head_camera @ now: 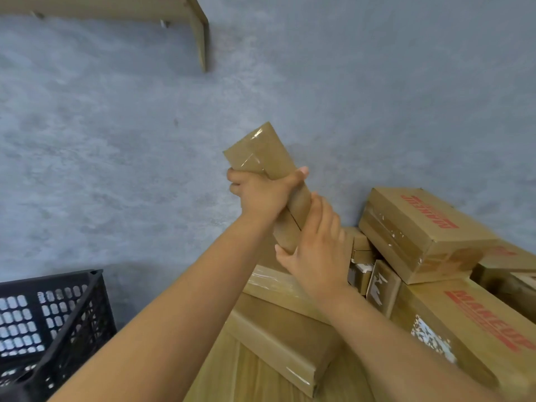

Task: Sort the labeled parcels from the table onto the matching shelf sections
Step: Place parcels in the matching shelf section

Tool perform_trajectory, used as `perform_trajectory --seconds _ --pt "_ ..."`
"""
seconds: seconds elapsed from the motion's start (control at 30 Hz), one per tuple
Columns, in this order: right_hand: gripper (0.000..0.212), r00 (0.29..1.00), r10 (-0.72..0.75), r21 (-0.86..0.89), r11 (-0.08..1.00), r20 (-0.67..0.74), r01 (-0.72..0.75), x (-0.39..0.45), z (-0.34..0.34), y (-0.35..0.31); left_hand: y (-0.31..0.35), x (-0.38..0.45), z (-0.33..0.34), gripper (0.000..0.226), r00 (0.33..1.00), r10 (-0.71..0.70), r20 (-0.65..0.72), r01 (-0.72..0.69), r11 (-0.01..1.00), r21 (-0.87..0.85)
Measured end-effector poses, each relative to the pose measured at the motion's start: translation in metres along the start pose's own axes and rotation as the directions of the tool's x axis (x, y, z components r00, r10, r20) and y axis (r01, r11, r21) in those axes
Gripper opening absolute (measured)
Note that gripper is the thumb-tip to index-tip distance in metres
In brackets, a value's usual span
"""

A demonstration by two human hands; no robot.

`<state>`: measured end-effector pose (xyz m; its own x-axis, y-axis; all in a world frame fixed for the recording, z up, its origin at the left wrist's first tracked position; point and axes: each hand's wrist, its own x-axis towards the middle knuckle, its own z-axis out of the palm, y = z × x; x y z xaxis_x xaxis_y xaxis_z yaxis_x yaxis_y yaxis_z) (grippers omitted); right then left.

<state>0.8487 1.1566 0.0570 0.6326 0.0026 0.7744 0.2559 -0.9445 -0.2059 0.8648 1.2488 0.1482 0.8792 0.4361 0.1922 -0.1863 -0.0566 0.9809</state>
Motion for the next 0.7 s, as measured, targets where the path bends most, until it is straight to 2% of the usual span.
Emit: perform_trajectory --seconds 0.07,0.13,0.2,0.23,0.27,0.3,0.33,0.37,0.4,0.43,0.47,0.5,0.53,0.57,0.7 --pt "0.115 0.999 -0.036 -0.102 0.994 0.008 0.037 -0.008 0.003 0.000 -0.003 0.007 -0.001 0.113 0.996 -0.040 -0.083 0.035 0.997 -0.066" --pt "0.111 0.991 -0.128 -0.092 0.987 0.037 0.131 -0.011 0.008 0.009 -0.010 0.016 -0.007 0.104 0.990 -0.097 -0.106 0.082 0.987 -0.136" --pt "0.094 0.975 -0.207 0.115 0.974 0.077 0.197 -0.008 0.009 0.022 -0.019 0.025 -0.019 0.093 0.988 -0.098 -0.117 0.074 0.979 -0.192" --pt "0.086 0.977 -0.174 0.251 0.958 0.127 0.138 -0.004 0.007 0.029 -0.023 0.030 -0.027 0.090 0.988 -0.087 -0.126 0.056 0.970 -0.235" --pt "0.086 0.975 -0.076 0.365 0.931 0.210 -0.006 0.001 0.005 0.037 -0.025 0.034 -0.034 0.088 0.988 -0.089 -0.127 0.048 0.955 -0.292" --pt "0.094 0.948 0.068 0.447 0.870 0.310 -0.209 0.008 0.003 0.043 -0.026 0.038 -0.041 0.088 0.988 -0.103 -0.117 0.055 0.932 -0.358" --pt "0.103 0.879 0.213 0.498 0.756 0.426 -0.425 0.015 0.000 0.047 -0.027 0.041 -0.046 0.089 0.987 -0.124 -0.099 0.072 0.905 -0.420" --pt "0.106 0.768 0.306 0.524 0.588 0.562 -0.617 0.023 -0.003 0.049 -0.028 0.043 -0.051 0.088 0.987 -0.141 -0.081 0.087 0.878 -0.472" --pt "0.101 0.653 0.324 0.545 0.367 0.685 -0.754 0.030 -0.003 0.051 -0.030 0.045 -0.054 0.085 0.987 -0.150 -0.058 0.099 0.851 -0.516" --pt "0.091 0.570 0.288 0.559 0.127 0.770 -0.819 0.036 -0.004 0.052 -0.032 0.046 -0.057 0.080 0.989 -0.149 -0.020 0.112 0.819 -0.563" --pt "0.082 0.519 0.225 0.547 -0.083 0.824 -0.833 0.042 -0.003 0.053 -0.034 0.046 -0.059 0.073 0.990 -0.137 0.033 0.128 0.781 -0.611" --pt "0.073 0.498 0.170 0.525 -0.205 0.850 -0.826 0.046 -0.003 0.053 -0.037 0.045 -0.061 0.063 0.990 -0.113 0.089 0.144 0.750 -0.645" --pt "0.070 0.497 0.130 0.513 -0.243 0.858 -0.823 0.049 -0.004 0.052 -0.041 0.044 -0.062 0.053 0.987 -0.089 0.136 0.157 0.739 -0.655" --pt "0.062 0.506 0.114 0.518 -0.232 0.855 -0.823 0.050 -0.004 0.052 -0.045 0.044 -0.064 0.044 0.982 -0.068 0.174 0.167 0.738 -0.653" --pt "0.052 0.617 0.160 0.637 -0.186 0.771 -0.748 0.054 -0.004 0.060 -0.058 0.046 -0.074 0.024 0.954 -0.034 0.297 0.222 0.744 -0.630"
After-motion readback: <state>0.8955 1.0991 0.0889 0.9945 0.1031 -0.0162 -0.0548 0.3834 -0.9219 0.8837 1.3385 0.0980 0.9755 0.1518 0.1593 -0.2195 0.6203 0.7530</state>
